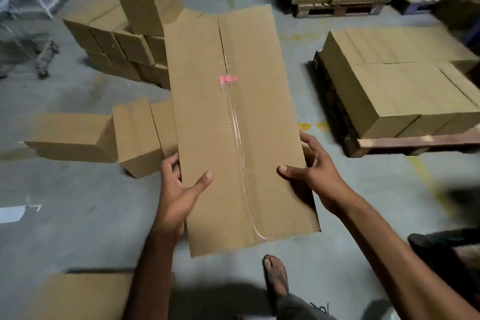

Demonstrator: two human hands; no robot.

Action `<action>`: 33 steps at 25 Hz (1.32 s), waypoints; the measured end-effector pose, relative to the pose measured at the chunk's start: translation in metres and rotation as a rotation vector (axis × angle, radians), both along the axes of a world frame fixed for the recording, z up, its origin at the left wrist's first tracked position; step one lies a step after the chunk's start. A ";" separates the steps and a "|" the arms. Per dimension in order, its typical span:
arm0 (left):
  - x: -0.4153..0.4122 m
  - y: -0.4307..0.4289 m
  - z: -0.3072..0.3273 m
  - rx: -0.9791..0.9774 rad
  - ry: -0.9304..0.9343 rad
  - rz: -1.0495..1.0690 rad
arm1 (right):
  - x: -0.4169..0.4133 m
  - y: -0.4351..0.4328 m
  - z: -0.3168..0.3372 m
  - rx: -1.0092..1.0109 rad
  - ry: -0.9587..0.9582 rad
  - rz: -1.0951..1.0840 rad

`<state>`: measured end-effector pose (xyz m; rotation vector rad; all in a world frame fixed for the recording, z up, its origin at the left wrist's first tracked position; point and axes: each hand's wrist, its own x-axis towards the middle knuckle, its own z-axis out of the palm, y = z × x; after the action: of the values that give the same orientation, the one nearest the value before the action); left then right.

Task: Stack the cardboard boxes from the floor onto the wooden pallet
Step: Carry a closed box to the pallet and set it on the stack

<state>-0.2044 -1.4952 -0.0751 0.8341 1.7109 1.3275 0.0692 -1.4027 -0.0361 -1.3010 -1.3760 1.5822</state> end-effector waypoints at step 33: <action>0.521 0.473 0.145 0.034 0.209 -0.912 | 0.492 0.212 0.069 0.081 0.073 -0.921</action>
<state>0.3161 -1.0225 0.0702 1.5645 1.1780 0.6509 0.5614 -1.1903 0.0330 -1.4928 -0.6063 0.9066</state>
